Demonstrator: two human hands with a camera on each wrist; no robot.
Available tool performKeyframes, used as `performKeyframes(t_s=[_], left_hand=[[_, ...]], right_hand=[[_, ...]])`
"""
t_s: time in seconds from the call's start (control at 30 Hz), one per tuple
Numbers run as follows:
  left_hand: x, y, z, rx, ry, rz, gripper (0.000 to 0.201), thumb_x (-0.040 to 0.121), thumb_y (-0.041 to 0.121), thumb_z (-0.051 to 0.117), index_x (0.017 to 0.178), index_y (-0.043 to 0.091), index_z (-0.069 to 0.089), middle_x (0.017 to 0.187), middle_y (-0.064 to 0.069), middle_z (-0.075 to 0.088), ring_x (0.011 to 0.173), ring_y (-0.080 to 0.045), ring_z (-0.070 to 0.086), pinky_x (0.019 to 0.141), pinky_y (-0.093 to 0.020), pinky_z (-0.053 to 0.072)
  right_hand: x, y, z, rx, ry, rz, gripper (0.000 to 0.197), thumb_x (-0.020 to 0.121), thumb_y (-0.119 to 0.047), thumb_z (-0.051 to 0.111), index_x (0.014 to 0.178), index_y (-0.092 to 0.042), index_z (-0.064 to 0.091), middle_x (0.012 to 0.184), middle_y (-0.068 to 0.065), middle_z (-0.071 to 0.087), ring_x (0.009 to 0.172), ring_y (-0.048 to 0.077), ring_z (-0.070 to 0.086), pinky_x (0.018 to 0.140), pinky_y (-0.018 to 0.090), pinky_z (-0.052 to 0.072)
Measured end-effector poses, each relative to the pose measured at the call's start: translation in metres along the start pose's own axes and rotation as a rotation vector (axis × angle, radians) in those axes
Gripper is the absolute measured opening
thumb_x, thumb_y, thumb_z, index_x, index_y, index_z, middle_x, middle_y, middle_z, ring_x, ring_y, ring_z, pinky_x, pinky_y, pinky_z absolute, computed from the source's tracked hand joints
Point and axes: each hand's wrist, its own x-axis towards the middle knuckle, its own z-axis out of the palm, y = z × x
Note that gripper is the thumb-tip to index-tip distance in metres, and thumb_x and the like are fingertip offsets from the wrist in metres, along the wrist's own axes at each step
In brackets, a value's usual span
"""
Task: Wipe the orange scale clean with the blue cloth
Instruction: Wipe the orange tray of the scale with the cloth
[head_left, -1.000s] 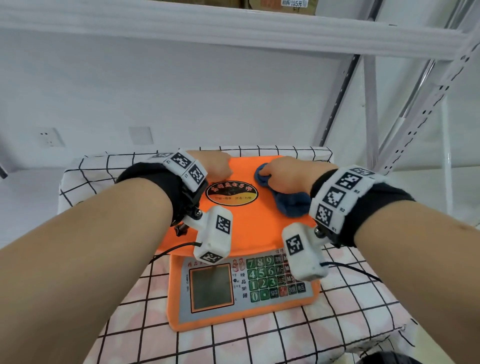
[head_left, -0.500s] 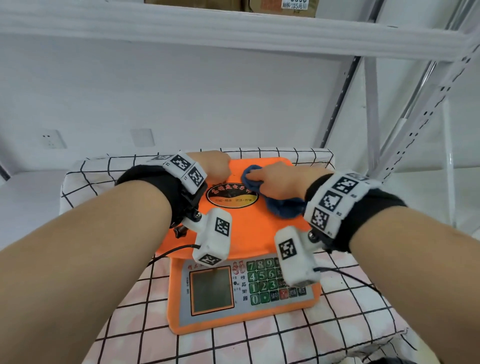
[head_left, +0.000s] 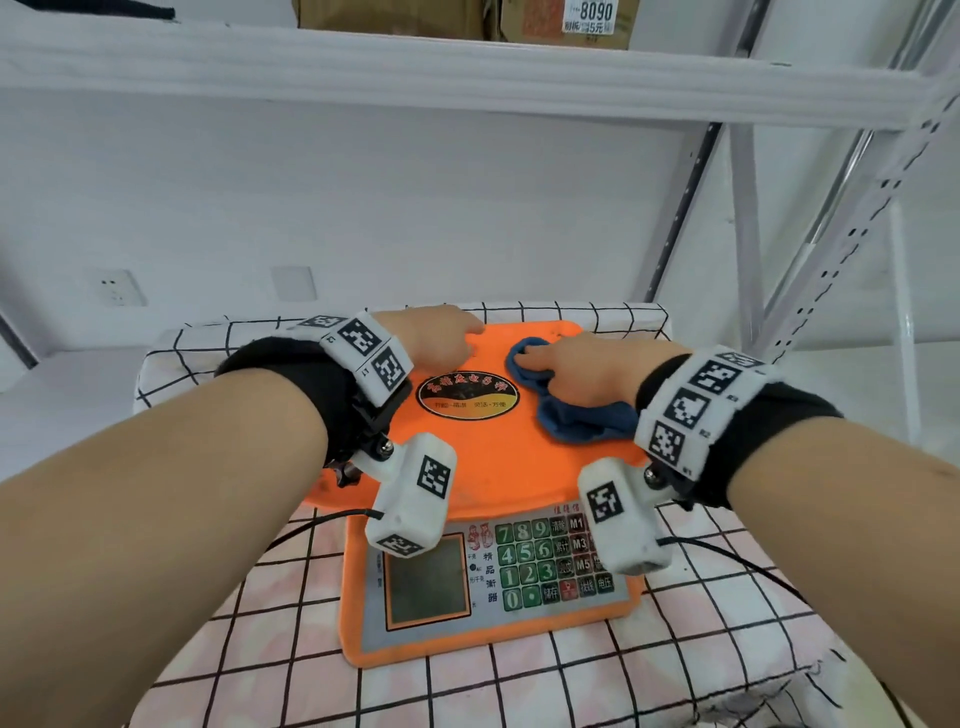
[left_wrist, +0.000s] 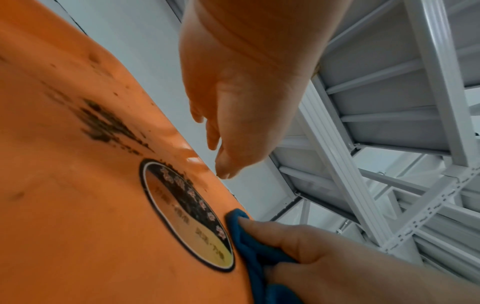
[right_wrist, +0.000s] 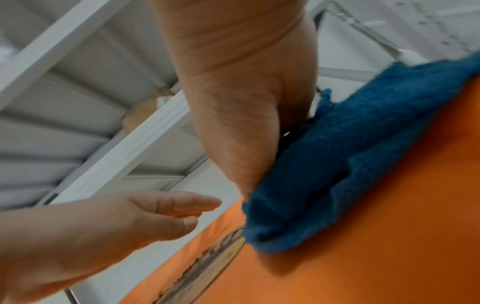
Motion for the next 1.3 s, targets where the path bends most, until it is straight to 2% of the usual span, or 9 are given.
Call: performKeyframes(t_s=[0.1, 0.23, 0.37, 0.47, 0.63, 0.73, 0.93, 1.07, 1.3], left_hand=[[-0.004, 0.006, -0.001, 0.018, -0.025, 0.058, 0.043, 0.101, 0.023, 0.036, 0.145, 0.023, 0.036, 0.153, -0.002, 0.031, 0.14, -0.022, 0.029, 0.116, -0.041, 0.021], [-0.007, 0.017, -0.005, -0.003, -0.008, 0.09, 0.042, 0.101, 0.017, 0.035, 0.14, 0.026, 0.043, 0.152, 0.002, 0.033, 0.14, -0.019, 0.03, 0.117, -0.041, 0.017], [-0.01, 0.023, -0.003, -0.024, 0.004, 0.076, 0.041, 0.1, 0.013, 0.034, 0.137, 0.024, 0.048, 0.149, 0.0, 0.038, 0.136, -0.019, 0.036, 0.113, -0.034, 0.026], [-0.018, 0.028, 0.001, -0.019, 0.016, 0.049, 0.04, 0.101, 0.014, 0.035, 0.138, 0.022, 0.048, 0.15, -0.002, 0.037, 0.135, -0.02, 0.037, 0.108, -0.03, 0.029], [-0.031, 0.038, 0.009, 0.029, 0.021, 0.007, 0.043, 0.1, 0.01, 0.034, 0.141, 0.021, 0.044, 0.152, -0.004, 0.033, 0.137, -0.022, 0.034, 0.107, -0.029, 0.028], [-0.032, 0.044, 0.009, 0.039, 0.004, 0.015, 0.044, 0.1, 0.008, 0.033, 0.141, 0.021, 0.043, 0.152, -0.002, 0.033, 0.137, -0.021, 0.034, 0.107, -0.029, 0.03], [-0.029, 0.053, 0.005, 0.075, -0.008, 0.005, 0.042, 0.101, 0.016, 0.037, 0.142, 0.021, 0.043, 0.151, 0.0, 0.035, 0.136, -0.021, 0.037, 0.107, -0.031, 0.03], [-0.02, 0.052, 0.0, 0.115, -0.004, -0.015, 0.046, 0.1, 0.031, 0.043, 0.144, 0.018, 0.039, 0.151, -0.001, 0.035, 0.136, -0.021, 0.036, 0.109, -0.033, 0.029], [0.009, 0.049, -0.009, 0.154, 0.0, -0.026, 0.059, 0.097, 0.039, 0.046, 0.148, 0.014, 0.027, 0.152, -0.004, 0.031, 0.136, -0.023, 0.035, 0.106, -0.034, 0.031]], right_hand=[[-0.017, 0.009, 0.007, 0.23, 0.012, -0.098, 0.032, 0.093, -0.002, 0.037, 0.108, -0.022, 0.058, 0.088, -0.003, 0.049, 0.082, 0.019, 0.042, 0.062, 0.013, 0.031], [-0.042, 0.017, 0.012, 0.305, -0.04, -0.139, 0.042, 0.087, 0.001, 0.041, 0.11, -0.024, 0.065, 0.112, 0.001, 0.066, 0.101, 0.023, 0.058, 0.092, 0.032, 0.046], [-0.031, 0.011, 0.012, 0.214, 0.051, 0.025, 0.02, 0.086, 0.001, 0.037, 0.08, -0.015, 0.048, 0.076, 0.002, 0.048, 0.078, 0.024, 0.043, 0.068, 0.028, 0.035], [-0.026, -0.002, 0.007, 0.162, 0.078, 0.074, 0.033, 0.091, -0.003, 0.037, 0.066, -0.025, 0.036, 0.075, -0.007, 0.04, 0.08, 0.018, 0.039, 0.06, 0.02, 0.029], [-0.045, -0.006, 0.02, 0.175, 0.065, -0.012, 0.019, 0.092, -0.002, 0.034, 0.077, -0.013, 0.039, 0.067, -0.002, 0.034, 0.064, 0.015, 0.034, 0.051, 0.018, 0.023], [-0.066, 0.007, 0.024, 0.168, 0.122, -0.069, 0.026, 0.084, 0.003, 0.037, 0.067, -0.016, 0.031, 0.061, -0.004, 0.028, 0.056, 0.011, 0.025, 0.053, 0.02, 0.024], [-0.072, 0.015, 0.022, -0.092, 0.066, 0.137, 0.023, 0.082, -0.002, 0.039, 0.067, -0.018, 0.037, 0.065, -0.003, 0.033, 0.064, 0.016, 0.035, 0.052, 0.026, 0.025], [-0.059, 0.015, 0.02, -0.165, 0.078, 0.167, 0.016, 0.089, -0.022, 0.036, 0.08, -0.019, 0.049, 0.073, -0.003, 0.047, 0.093, 0.021, 0.04, 0.07, 0.034, 0.034], [-0.034, 0.027, 0.006, -0.135, -0.01, 0.125, 0.02, 0.095, -0.022, 0.033, 0.098, -0.014, 0.051, 0.084, 0.001, 0.052, 0.082, 0.021, 0.048, 0.069, 0.029, 0.035]])
